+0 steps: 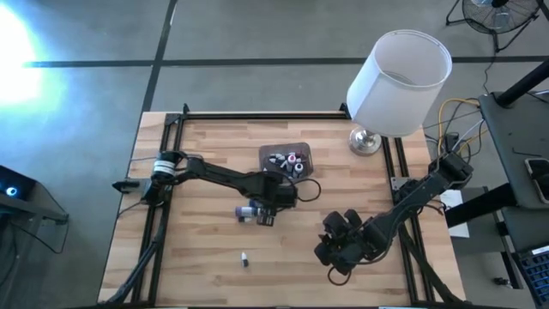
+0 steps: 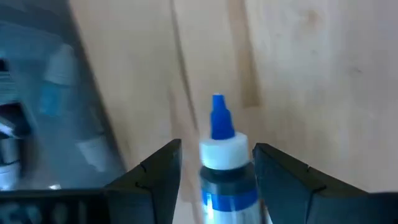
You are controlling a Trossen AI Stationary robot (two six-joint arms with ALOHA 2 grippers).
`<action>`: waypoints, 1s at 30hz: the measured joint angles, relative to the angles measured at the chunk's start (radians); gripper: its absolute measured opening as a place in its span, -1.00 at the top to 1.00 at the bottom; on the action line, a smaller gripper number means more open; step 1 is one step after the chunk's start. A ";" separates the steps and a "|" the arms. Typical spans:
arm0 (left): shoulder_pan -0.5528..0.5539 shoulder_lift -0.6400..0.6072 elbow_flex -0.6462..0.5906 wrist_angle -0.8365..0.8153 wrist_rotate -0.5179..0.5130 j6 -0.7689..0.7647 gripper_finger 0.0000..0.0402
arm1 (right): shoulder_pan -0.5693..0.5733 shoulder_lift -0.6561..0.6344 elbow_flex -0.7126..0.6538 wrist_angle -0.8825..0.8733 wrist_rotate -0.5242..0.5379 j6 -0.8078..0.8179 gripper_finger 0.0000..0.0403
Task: Pick & Place food coloring
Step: Put the large blue food coloring bottle into the bin
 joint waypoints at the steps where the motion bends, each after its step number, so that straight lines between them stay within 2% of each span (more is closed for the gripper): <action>1: 0.002 0.000 -0.007 0.004 0.009 0.000 0.13 | 0.000 0.000 0.000 0.000 0.000 0.000 0.39; 20: 0.016 0.000 -0.088 0.101 0.045 -0.044 0.14 | 0.000 0.000 -0.059 0.000 0.034 0.098 0.39; 30: 0.016 -0.002 -0.097 0.139 0.046 -0.067 0.46 | 0.000 0.000 -0.059 0.000 0.035 0.097 0.39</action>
